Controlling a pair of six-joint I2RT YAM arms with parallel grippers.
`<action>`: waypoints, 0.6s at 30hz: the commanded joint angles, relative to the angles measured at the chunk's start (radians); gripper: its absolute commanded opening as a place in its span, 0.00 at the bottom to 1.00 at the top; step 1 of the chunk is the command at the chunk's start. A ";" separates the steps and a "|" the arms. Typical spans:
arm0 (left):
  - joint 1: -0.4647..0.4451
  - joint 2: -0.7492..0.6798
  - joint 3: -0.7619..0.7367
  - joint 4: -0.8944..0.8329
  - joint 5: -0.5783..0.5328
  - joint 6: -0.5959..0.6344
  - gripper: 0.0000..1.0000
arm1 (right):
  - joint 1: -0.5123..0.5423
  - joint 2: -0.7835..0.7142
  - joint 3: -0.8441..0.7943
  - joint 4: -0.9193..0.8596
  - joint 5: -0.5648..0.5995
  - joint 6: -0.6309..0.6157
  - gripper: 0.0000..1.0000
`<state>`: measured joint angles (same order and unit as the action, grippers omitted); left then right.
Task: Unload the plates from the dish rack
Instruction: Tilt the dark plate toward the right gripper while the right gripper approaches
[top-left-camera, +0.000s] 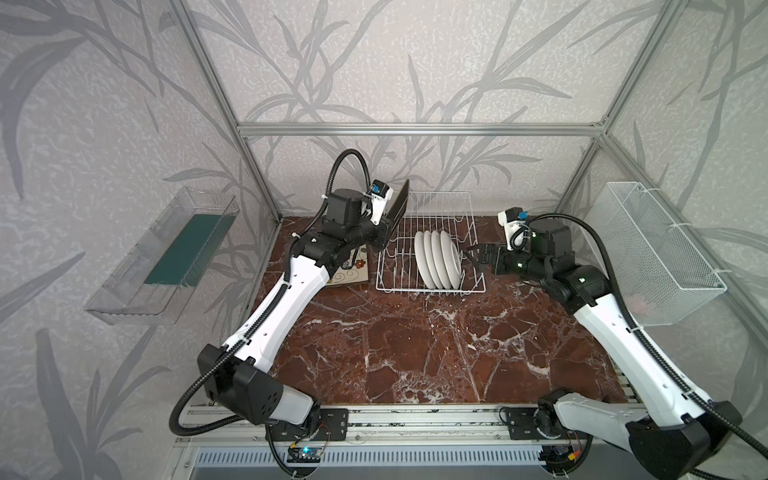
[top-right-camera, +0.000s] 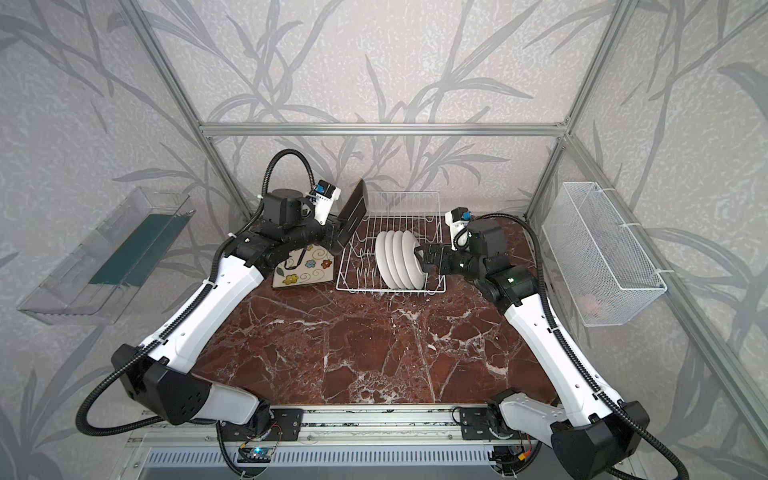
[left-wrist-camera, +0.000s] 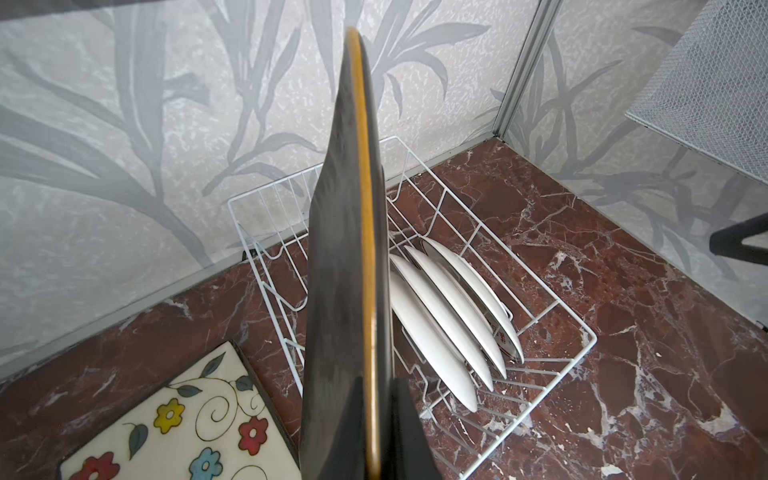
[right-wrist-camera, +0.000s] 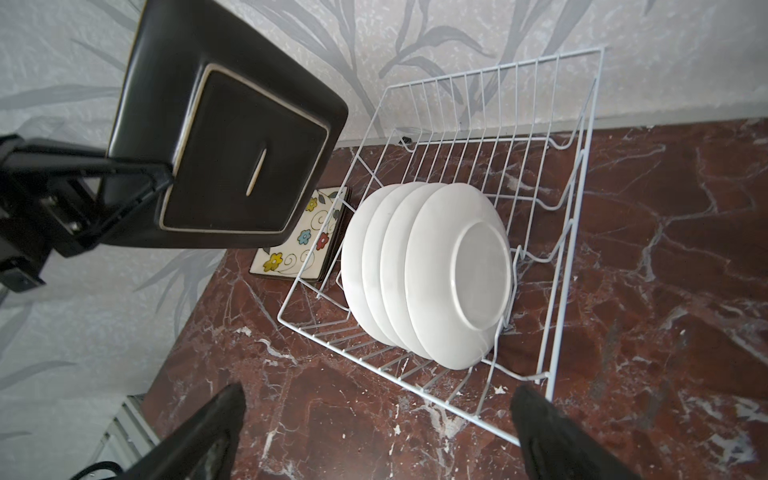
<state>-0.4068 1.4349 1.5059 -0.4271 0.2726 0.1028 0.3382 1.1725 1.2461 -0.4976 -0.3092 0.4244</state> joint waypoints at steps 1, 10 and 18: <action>-0.010 -0.088 0.004 0.273 0.063 0.193 0.00 | -0.047 0.024 0.007 0.052 -0.125 0.151 0.99; -0.035 -0.151 -0.127 0.392 0.088 0.451 0.00 | -0.103 0.116 0.053 0.149 -0.208 0.384 0.99; -0.040 -0.187 -0.183 0.421 0.099 0.662 0.00 | -0.103 0.170 0.059 0.233 -0.256 0.465 1.00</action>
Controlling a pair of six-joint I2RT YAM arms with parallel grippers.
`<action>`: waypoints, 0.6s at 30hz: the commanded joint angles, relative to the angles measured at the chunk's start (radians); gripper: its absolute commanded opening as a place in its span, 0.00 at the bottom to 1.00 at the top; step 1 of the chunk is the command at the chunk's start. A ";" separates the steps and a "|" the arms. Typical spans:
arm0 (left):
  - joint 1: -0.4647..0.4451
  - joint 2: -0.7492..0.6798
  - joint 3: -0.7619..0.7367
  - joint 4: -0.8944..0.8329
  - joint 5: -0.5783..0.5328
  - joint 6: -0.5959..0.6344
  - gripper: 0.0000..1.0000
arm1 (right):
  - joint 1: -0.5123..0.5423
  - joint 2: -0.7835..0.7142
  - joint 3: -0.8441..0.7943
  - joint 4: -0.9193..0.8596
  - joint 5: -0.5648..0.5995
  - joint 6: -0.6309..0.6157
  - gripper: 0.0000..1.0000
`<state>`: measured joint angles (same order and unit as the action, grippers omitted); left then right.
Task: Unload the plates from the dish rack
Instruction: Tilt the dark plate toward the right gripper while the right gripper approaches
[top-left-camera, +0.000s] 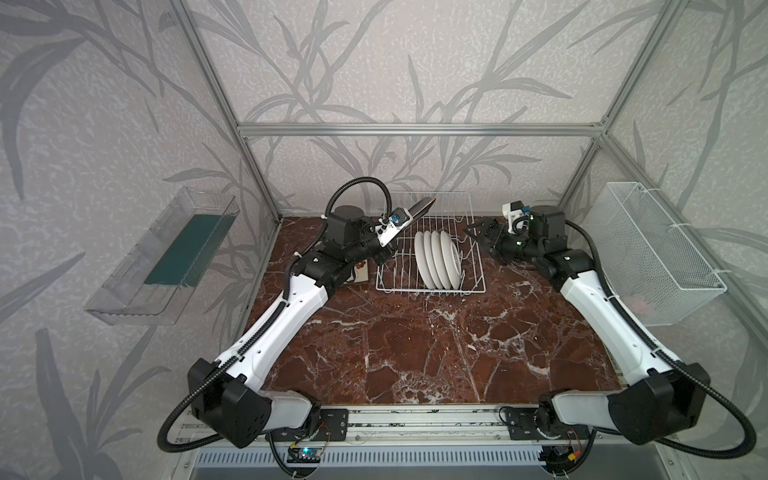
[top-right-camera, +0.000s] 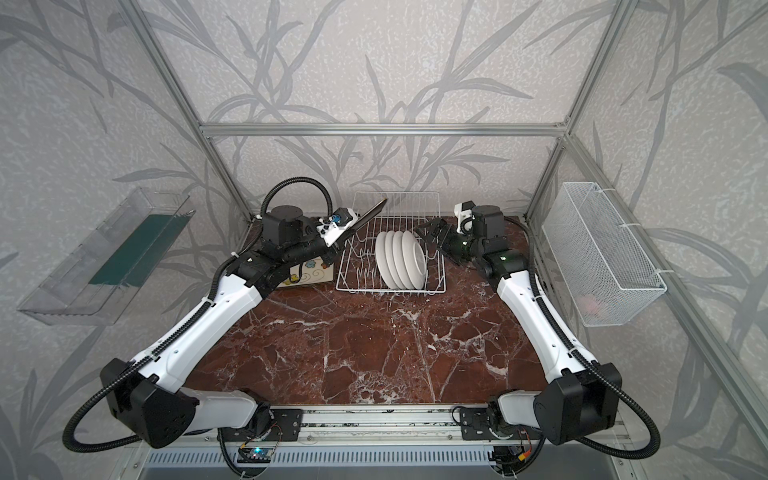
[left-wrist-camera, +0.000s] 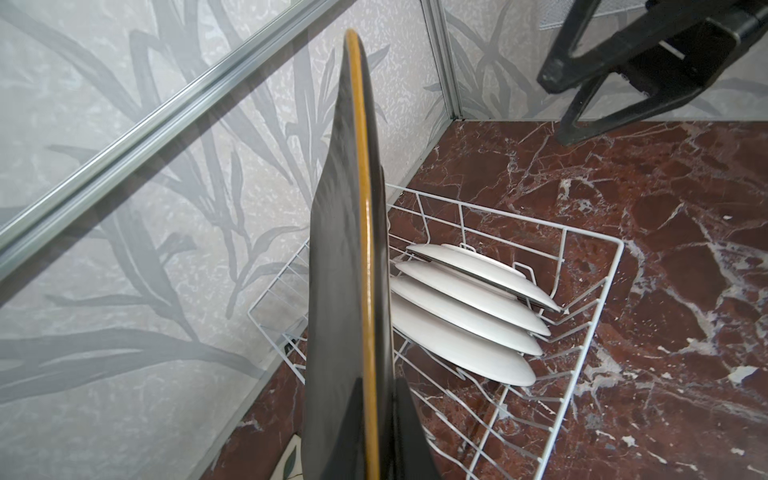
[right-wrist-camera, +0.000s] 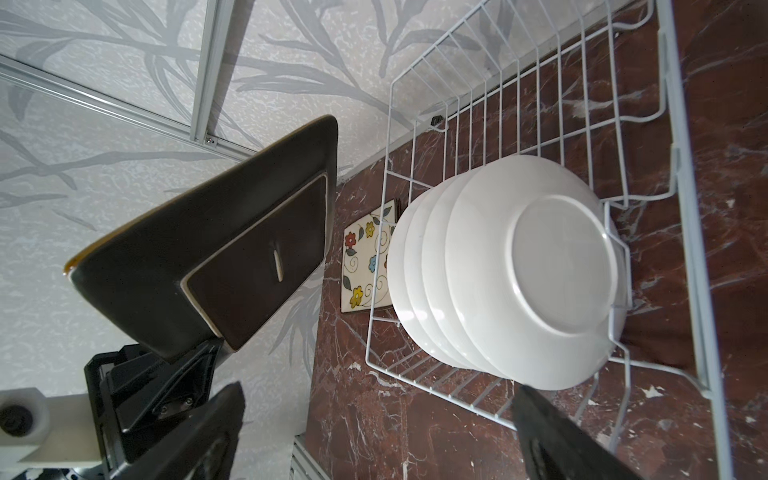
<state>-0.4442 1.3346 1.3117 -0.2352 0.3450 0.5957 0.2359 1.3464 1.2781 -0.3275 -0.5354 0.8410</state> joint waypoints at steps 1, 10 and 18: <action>-0.004 -0.092 0.004 0.233 0.031 0.194 0.00 | -0.001 0.000 0.033 0.067 -0.026 0.056 1.00; -0.022 -0.096 -0.046 0.261 -0.001 0.287 0.00 | -0.001 0.039 0.072 0.083 -0.047 0.084 1.00; -0.063 -0.104 -0.092 0.280 0.008 0.353 0.00 | -0.007 0.072 0.115 0.053 -0.087 0.067 0.98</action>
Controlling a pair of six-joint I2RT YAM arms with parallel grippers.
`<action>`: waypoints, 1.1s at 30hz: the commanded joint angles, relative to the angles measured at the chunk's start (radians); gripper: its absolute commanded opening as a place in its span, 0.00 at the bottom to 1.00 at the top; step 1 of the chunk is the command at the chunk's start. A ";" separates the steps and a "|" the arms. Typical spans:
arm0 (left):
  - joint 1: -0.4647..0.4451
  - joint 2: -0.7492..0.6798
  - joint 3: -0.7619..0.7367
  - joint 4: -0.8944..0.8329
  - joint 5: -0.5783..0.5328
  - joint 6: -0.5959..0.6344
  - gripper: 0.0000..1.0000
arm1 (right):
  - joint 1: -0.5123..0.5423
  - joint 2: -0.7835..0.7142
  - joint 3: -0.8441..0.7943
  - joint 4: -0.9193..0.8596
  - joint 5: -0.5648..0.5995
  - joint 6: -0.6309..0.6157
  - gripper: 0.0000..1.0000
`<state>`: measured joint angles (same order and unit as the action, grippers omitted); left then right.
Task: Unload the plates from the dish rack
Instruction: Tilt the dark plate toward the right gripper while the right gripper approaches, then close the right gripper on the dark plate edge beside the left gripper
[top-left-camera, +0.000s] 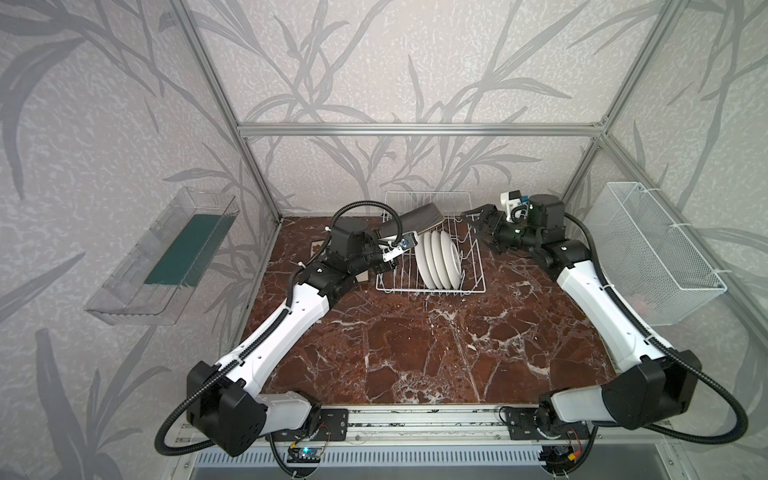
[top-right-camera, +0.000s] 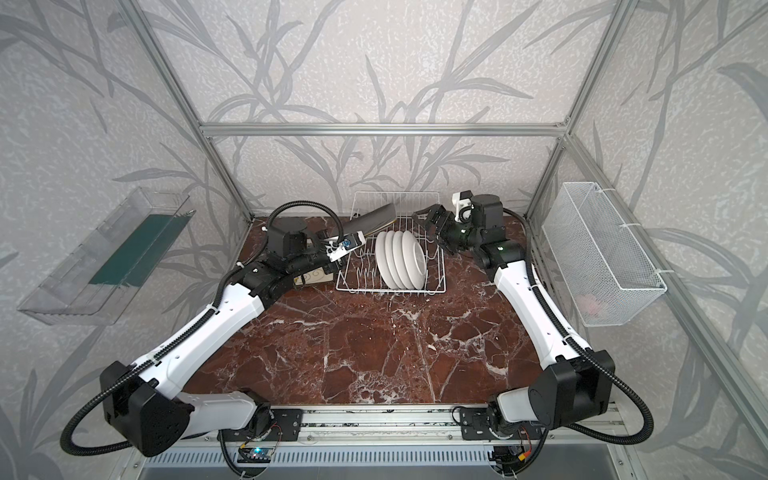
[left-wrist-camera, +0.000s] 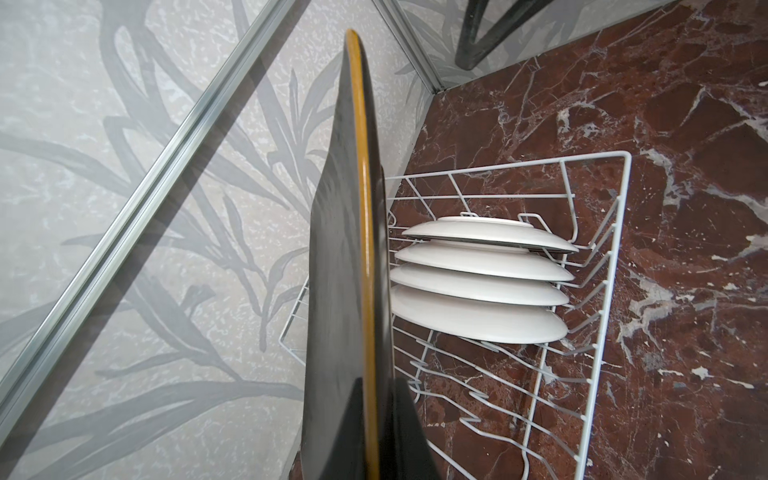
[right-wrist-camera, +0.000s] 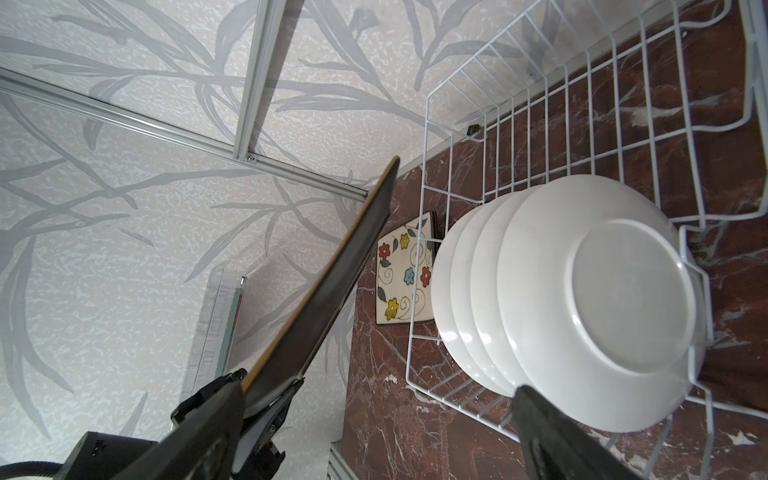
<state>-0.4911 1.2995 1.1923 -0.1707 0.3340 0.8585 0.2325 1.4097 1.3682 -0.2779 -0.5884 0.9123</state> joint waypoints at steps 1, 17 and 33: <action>-0.023 -0.067 0.026 0.216 0.024 0.092 0.00 | -0.004 0.013 0.023 0.014 -0.044 0.000 0.97; -0.140 -0.039 0.039 0.175 -0.045 0.282 0.00 | -0.007 0.072 0.013 0.047 -0.131 0.042 0.80; -0.152 -0.038 0.023 0.200 -0.032 0.339 0.00 | -0.009 0.076 -0.024 0.037 -0.180 0.046 0.64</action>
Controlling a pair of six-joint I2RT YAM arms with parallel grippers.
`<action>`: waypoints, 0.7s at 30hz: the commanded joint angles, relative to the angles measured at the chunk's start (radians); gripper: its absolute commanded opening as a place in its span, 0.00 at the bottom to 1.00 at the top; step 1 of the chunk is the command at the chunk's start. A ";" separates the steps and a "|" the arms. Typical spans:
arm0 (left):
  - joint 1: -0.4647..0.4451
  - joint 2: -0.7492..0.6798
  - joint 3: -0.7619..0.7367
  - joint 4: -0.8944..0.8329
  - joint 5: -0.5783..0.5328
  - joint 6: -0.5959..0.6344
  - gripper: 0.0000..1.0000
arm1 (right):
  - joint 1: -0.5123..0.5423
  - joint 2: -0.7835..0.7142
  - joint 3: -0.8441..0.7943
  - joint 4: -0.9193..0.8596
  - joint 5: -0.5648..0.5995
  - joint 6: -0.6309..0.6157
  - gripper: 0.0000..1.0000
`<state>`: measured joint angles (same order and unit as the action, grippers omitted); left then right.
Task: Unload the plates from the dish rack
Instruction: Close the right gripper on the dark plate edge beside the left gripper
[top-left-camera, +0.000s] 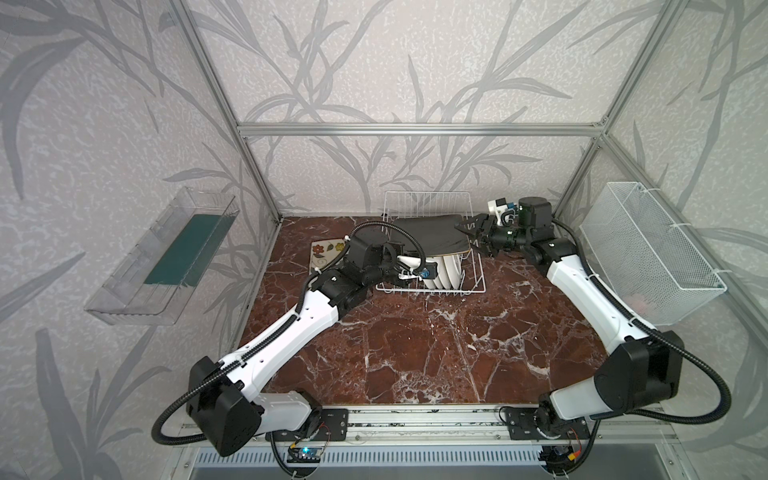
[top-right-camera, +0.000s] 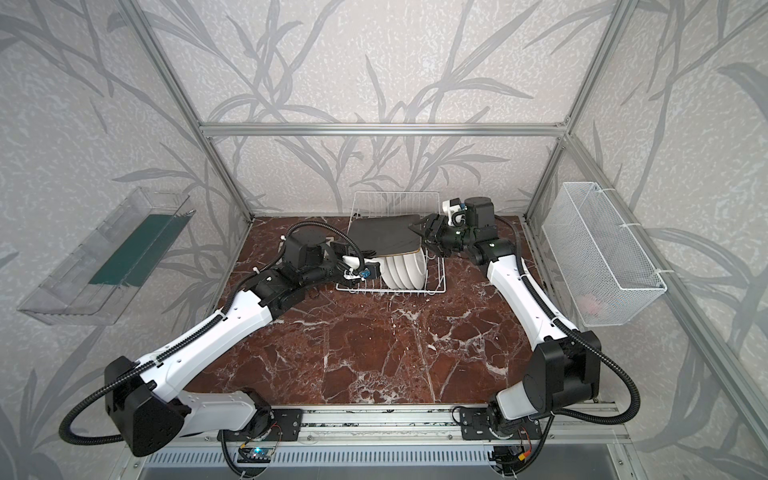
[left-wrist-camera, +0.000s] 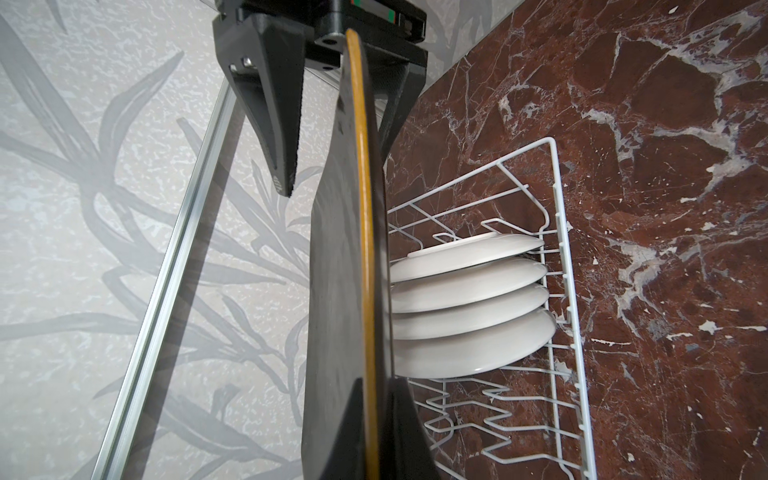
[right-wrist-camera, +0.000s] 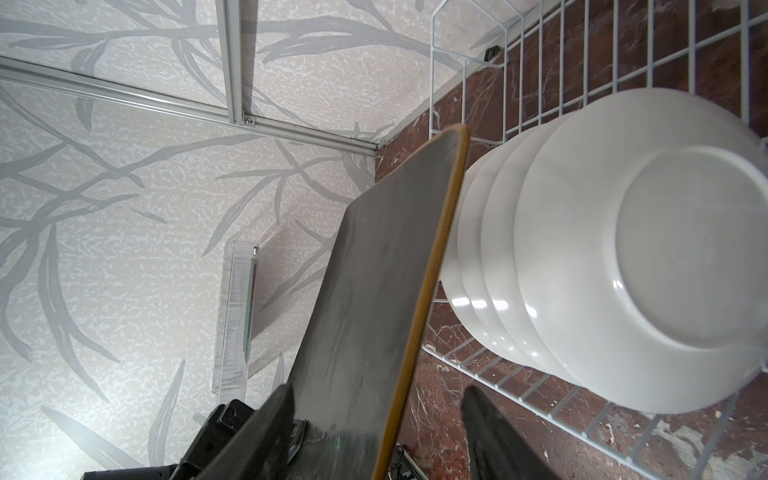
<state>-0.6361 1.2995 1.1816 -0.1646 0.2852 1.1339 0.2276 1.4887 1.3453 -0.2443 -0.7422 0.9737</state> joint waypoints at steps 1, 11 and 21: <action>-0.007 -0.038 0.032 0.192 0.020 0.063 0.00 | -0.004 -0.001 0.000 -0.003 -0.027 -0.020 0.64; -0.010 -0.034 0.026 0.197 0.026 0.059 0.00 | 0.001 0.033 0.008 -0.011 -0.049 -0.025 0.61; -0.011 -0.007 0.027 0.205 0.026 0.070 0.00 | 0.016 0.052 0.015 -0.015 -0.061 -0.029 0.57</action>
<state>-0.6415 1.3190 1.1770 -0.1635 0.2897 1.1492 0.2359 1.5314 1.3453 -0.2554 -0.7727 0.9550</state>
